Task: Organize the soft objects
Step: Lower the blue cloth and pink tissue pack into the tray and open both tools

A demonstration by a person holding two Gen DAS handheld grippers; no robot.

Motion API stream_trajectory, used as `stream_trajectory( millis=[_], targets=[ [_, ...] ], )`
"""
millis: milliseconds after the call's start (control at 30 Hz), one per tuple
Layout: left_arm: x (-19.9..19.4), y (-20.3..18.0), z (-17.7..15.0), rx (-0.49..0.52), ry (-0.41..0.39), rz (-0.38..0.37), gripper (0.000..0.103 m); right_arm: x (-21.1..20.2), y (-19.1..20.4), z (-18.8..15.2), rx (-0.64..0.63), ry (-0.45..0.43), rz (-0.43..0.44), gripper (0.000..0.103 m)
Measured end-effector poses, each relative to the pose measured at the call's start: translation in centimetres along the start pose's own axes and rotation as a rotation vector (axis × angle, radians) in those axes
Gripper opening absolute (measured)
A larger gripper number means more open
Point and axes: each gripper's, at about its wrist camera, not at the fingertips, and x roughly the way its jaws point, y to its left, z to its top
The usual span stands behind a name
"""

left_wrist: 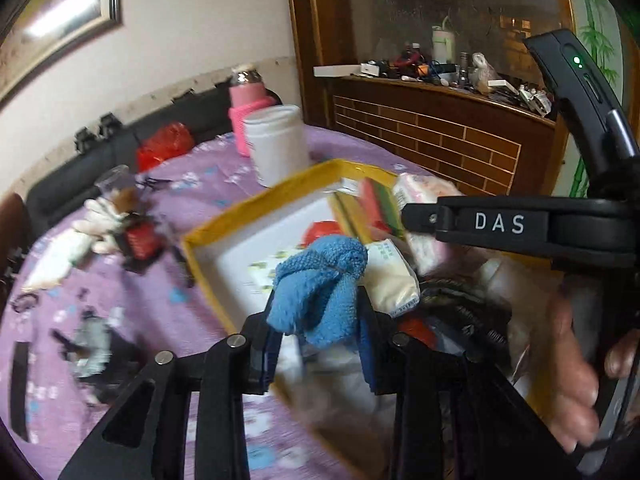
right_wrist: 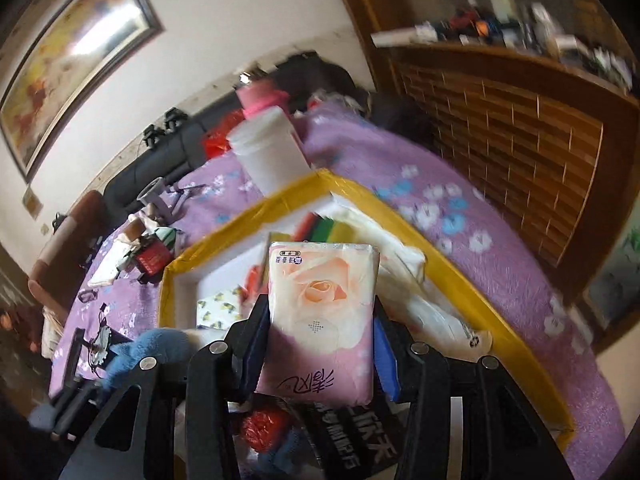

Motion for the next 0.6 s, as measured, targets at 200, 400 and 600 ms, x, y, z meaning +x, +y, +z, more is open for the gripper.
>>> stream_trajectory(
  millis=[200, 400, 600],
  targets=[
    [1.2, -1.4, -0.3, 0.010, 0.019, -0.056, 0.046, 0.3, -0.9, 0.1, 0.040, 0.037, -0.019, 0.055],
    [-0.8, -1.7, -0.4, -0.005, -0.015, -0.102, 0.082, -1.8, -0.6, 0.4, 0.020, -0.068, -0.042, 0.070],
    [-3.4, -2.5, -1.3, 0.002, -0.020, -0.102, 0.089, -3.8, -0.1, 0.4, -0.002, -0.179, -0.063, 0.076]
  ],
)
